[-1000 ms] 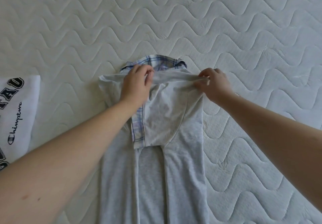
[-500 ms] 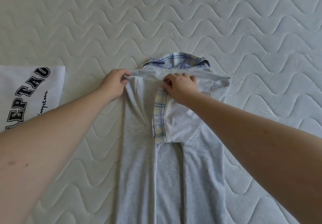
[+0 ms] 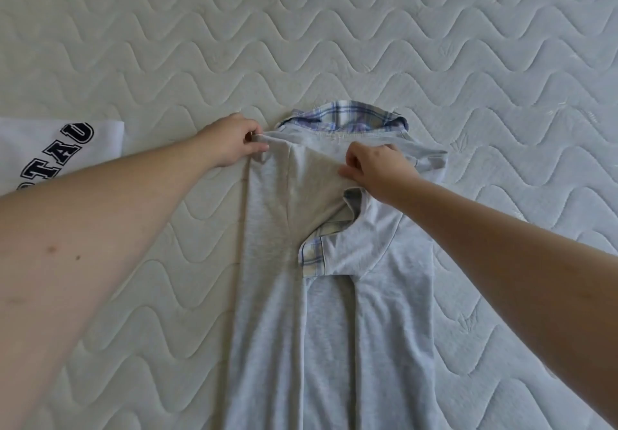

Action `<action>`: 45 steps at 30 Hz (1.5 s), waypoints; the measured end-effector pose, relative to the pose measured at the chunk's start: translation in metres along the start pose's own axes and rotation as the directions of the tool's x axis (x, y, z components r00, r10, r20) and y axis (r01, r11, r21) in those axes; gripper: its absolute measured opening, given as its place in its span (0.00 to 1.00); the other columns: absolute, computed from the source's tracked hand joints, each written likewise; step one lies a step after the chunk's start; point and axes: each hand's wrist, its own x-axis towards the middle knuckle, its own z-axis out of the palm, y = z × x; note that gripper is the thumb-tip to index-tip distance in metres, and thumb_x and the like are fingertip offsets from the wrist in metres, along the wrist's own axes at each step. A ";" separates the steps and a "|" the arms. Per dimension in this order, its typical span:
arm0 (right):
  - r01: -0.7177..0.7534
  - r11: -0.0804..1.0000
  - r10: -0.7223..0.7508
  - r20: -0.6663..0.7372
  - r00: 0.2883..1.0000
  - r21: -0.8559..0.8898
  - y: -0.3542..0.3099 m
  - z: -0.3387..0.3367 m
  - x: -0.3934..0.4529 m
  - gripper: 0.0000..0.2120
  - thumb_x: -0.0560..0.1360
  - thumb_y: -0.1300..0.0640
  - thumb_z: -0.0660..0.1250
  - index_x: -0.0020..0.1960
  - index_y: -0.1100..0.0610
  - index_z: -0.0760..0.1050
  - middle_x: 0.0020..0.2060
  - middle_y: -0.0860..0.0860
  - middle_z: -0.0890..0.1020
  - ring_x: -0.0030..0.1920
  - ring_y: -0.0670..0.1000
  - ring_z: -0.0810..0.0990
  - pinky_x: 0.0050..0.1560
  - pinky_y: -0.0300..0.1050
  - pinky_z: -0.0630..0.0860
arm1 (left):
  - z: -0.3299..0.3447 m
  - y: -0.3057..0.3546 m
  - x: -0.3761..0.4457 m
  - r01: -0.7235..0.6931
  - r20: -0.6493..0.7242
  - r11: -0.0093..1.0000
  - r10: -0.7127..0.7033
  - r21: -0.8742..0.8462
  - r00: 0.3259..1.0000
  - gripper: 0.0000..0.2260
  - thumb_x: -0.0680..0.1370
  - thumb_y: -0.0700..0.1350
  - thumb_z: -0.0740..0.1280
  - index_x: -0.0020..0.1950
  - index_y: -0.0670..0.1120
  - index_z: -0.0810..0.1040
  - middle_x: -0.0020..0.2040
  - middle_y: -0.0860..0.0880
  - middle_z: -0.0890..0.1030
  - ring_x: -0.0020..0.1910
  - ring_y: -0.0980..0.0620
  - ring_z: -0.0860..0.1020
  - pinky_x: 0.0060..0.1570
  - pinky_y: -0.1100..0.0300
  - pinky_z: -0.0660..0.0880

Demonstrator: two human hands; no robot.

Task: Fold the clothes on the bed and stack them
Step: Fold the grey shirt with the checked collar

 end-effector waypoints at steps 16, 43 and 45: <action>-0.098 0.994 0.097 -0.021 0.995 -0.045 0.016 0.004 0.012 0.18 0.78 0.38 0.62 0.50 0.53 0.75 0.39 0.50 0.78 0.40 0.53 0.77 0.34 0.45 0.69 | 0.021 0.014 0.002 0.194 -0.242 0.947 -0.257 -0.257 0.936 0.16 0.71 0.51 0.75 0.39 0.46 0.70 0.36 0.49 0.75 0.38 0.48 0.72 0.32 0.56 0.60; -0.212 0.316 0.527 0.015 0.850 0.925 0.001 -0.018 -0.117 0.09 0.68 0.54 0.65 0.40 0.60 0.80 0.33 0.53 0.81 0.34 0.52 0.81 0.36 0.49 0.79 | 0.086 0.136 -0.048 -0.313 0.071 0.939 0.306 0.140 0.949 0.28 0.78 0.55 0.59 0.75 0.67 0.51 0.65 0.49 0.67 0.64 0.45 0.68 0.63 0.50 0.65; -0.134 0.258 0.498 -0.013 0.867 0.957 -0.001 -0.030 -0.114 0.07 0.67 0.55 0.66 0.38 0.58 0.80 0.34 0.54 0.80 0.36 0.52 0.79 0.36 0.48 0.76 | 0.084 0.146 -0.053 -0.334 0.082 0.933 0.326 0.136 0.942 0.25 0.73 0.59 0.47 0.71 0.69 0.49 0.64 0.46 0.69 0.62 0.43 0.69 0.60 0.47 0.67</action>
